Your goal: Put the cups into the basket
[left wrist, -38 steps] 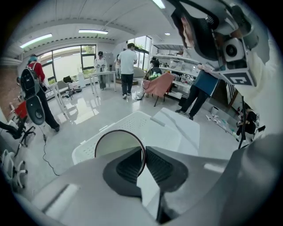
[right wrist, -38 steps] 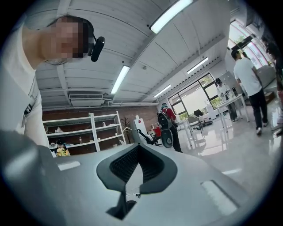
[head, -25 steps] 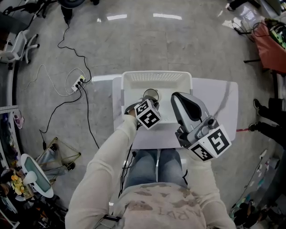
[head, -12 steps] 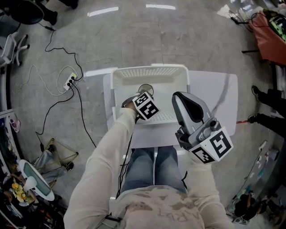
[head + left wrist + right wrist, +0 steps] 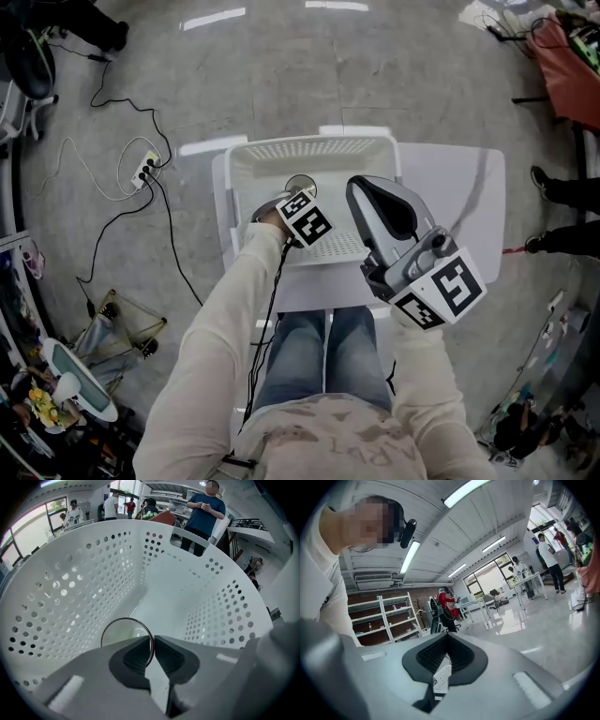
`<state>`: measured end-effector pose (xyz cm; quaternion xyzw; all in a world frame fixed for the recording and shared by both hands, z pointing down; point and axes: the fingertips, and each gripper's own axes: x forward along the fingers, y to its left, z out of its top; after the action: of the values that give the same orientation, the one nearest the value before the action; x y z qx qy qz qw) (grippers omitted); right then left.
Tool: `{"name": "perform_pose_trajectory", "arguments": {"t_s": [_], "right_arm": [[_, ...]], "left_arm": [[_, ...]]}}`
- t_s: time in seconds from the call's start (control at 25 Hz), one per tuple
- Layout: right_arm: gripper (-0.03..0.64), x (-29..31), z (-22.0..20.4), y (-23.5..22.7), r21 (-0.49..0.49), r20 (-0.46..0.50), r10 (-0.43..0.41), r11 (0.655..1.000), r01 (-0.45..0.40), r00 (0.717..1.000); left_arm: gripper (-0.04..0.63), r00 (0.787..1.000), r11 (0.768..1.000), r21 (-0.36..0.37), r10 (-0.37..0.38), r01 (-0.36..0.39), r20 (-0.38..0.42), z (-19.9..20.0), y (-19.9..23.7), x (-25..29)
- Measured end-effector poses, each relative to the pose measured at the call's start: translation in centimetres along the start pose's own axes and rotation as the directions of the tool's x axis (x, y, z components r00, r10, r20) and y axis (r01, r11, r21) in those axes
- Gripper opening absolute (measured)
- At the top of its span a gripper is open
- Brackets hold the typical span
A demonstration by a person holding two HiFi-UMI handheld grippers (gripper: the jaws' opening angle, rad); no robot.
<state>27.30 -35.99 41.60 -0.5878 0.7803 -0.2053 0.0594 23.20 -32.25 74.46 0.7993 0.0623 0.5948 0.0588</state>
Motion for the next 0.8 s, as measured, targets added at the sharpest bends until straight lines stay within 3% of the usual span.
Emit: {"name": "perform_pose_trajectory", "arguments": {"t_s": [0.24,0.4,0.64,0.8], "right_arm": [[0.025,2.9,-1.2,-0.6,-0.009,-0.036,0.039,0.999,-0.040,0.999],[0.025,4.0,-1.9,-1.0,-0.012,-0.059,0.046,0.999,-0.047,0.997],[0.025,4.2,-2.4,-0.7,0.004,-0.065,0.051,0.999,-0.051,0.997],[0.025,4.1,-2.3,-0.5,0.005,-0.065,0.056,0.998,-0.055,0.996]], "left_arm": [[0.032,0.999,1.000,0.002,-0.016,0.017,-0.034,-1.0,0.2,1.2],[0.034,0.999,0.998,0.051,-0.021,0.024,-0.050,-0.9,0.0,1.4],[0.037,0.999,0.995,0.096,-0.029,0.032,-0.039,-1.6,-0.4,1.1],[0.064,0.997,0.989,0.122,-0.078,0.079,-0.012,-1.5,-1.3,0.6]]}}
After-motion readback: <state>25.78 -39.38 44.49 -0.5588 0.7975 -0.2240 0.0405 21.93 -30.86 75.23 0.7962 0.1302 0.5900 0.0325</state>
